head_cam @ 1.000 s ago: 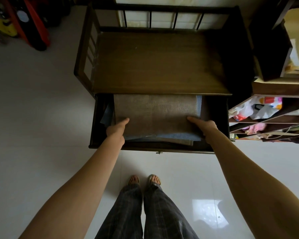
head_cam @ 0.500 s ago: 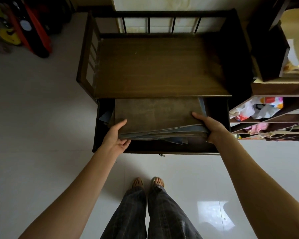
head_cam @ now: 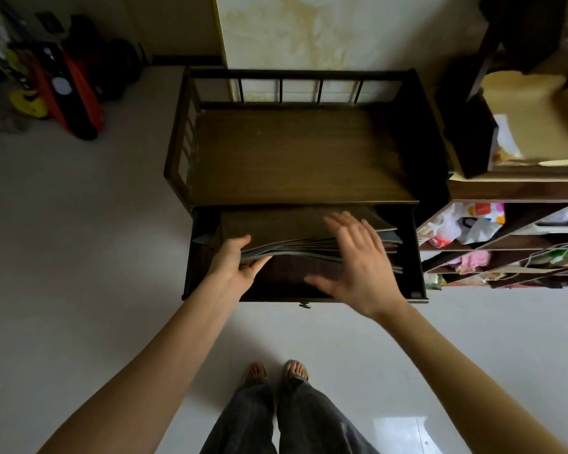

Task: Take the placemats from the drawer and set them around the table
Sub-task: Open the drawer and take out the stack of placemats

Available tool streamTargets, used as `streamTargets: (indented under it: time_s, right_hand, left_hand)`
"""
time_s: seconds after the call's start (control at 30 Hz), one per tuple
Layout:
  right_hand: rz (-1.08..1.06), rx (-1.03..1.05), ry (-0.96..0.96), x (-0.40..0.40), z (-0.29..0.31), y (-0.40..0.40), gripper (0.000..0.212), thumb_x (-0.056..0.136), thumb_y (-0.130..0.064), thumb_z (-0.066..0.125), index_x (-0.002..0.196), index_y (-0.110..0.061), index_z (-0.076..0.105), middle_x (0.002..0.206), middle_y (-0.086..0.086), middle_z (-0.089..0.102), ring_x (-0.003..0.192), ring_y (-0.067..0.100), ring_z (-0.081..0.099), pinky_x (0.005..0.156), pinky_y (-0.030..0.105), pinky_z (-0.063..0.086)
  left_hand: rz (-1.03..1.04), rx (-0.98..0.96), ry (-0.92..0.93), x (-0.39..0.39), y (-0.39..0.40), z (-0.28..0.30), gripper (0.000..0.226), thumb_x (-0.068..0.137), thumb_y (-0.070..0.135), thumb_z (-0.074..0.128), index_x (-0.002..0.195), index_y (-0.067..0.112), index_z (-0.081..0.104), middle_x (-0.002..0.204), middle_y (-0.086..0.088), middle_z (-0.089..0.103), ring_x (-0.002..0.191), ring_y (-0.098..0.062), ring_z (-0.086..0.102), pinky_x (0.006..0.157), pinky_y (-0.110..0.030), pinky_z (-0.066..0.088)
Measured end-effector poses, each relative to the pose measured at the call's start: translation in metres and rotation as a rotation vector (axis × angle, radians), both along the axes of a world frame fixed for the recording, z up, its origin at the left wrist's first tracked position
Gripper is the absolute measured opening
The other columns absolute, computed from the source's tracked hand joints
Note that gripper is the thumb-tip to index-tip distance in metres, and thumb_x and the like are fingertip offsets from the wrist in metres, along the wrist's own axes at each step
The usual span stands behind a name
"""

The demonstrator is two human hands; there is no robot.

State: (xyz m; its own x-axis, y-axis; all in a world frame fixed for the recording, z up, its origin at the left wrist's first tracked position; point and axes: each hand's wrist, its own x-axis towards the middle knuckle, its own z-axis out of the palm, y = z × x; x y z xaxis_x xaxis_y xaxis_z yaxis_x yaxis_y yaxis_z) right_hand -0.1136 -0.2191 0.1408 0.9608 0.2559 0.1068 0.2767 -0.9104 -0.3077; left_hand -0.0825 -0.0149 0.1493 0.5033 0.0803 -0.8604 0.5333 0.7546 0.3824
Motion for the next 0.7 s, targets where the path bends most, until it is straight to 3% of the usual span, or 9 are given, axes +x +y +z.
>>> streamTargets:
  time_s: [0.07, 0.17, 0.27, 0.37, 0.47, 0.6, 0.7]
  right_hand:
    - [0.067, -0.23, -0.022, -0.006, -0.008, 0.011, 0.095, 0.064, -0.058, 0.074, 0.142, -0.017, 0.038, 0.145, 0.006, 0.045, 0.137, 0.025, 0.038, 0.115, 0.043, 0.026]
    - [0.005, -0.299, -0.069, 0.011, -0.008, 0.013, 0.076, 0.06, -0.04, 0.081, 0.128, -0.016, 0.056, 0.124, 0.006, 0.064, 0.106, 0.026, 0.065, 0.086, 0.035, 0.049]
    - [0.065, -0.358, -0.016, 0.023, -0.001, 0.013, 0.045, 0.073, -0.037, 0.072, 0.115, -0.023, 0.065, 0.093, 0.003, 0.073, 0.087, 0.024, 0.067, 0.074, 0.03, 0.05]
    - [0.067, -0.316, -0.043, 0.024, 0.006, 0.015, 0.031, 0.073, -0.038, 0.07, 0.101, -0.026, 0.071, 0.072, 0.002, 0.071, 0.078, 0.024, 0.066, 0.069, 0.029, 0.049]
    - [0.006, -0.179, -0.052, 0.03, 0.022, 0.012, 0.028, 0.079, -0.043, 0.067, 0.102, -0.027, 0.069, 0.081, 0.004, 0.071, 0.085, 0.025, 0.065, 0.07, 0.031, 0.047]
    - [-0.12, -0.056, -0.007, 0.032, 0.052, 0.005, 0.037, 0.081, -0.047, 0.067, 0.113, -0.029, 0.065, 0.099, 0.003, 0.072, 0.093, 0.026, 0.066, 0.071, 0.032, 0.048]
    - [-0.22, 0.113, 0.048, 0.023, 0.077, -0.002, 0.042, 0.077, -0.047, 0.072, 0.111, -0.023, 0.067, 0.099, 0.005, 0.072, 0.091, 0.027, 0.066, 0.074, 0.036, 0.053]
  left_hand:
    - [-0.009, -0.003, -0.019, -0.002, -0.002, 0.012, 0.01, 0.089, -0.001, 0.062, 0.096, 0.004, 0.057, 0.105, -0.019, 0.058, 0.107, -0.038, 0.059, 0.088, -0.046, 0.055]
    - [-0.03, 0.007, -0.026, -0.01, -0.005, 0.026, 0.01, 0.09, -0.002, 0.061, 0.096, 0.004, 0.055, 0.102, -0.02, 0.057, 0.104, -0.039, 0.059, 0.089, -0.048, 0.054]
    - [-0.056, 0.05, -0.03, -0.018, -0.006, 0.037, 0.009, 0.09, -0.002, 0.06, 0.093, 0.005, 0.055, 0.098, -0.02, 0.058, 0.103, -0.038, 0.06, 0.09, -0.049, 0.054]
    - [-0.06, 0.074, -0.056, -0.019, -0.006, 0.05, 0.009, 0.089, 0.0, 0.062, 0.093, 0.006, 0.056, 0.098, -0.019, 0.06, 0.102, -0.036, 0.061, 0.089, -0.048, 0.054]
    - [-0.051, 0.046, -0.149, -0.017, -0.005, 0.064, 0.014, 0.087, 0.007, 0.067, 0.099, 0.006, 0.059, 0.106, -0.019, 0.064, 0.101, -0.032, 0.064, 0.089, -0.045, 0.056]
    - [-0.227, 0.014, -0.386, -0.019, 0.004, 0.078, 0.042, 0.089, 0.033, 0.065, 0.119, 0.005, 0.057, 0.117, -0.015, 0.067, 0.107, -0.025, 0.066, 0.081, -0.032, 0.056]
    - [-0.179, 0.109, -0.447, -0.017, 0.01, 0.079, 0.039, 0.09, 0.03, 0.064, 0.123, 0.01, 0.058, 0.124, -0.01, 0.064, 0.111, -0.021, 0.062, 0.087, -0.031, 0.053]
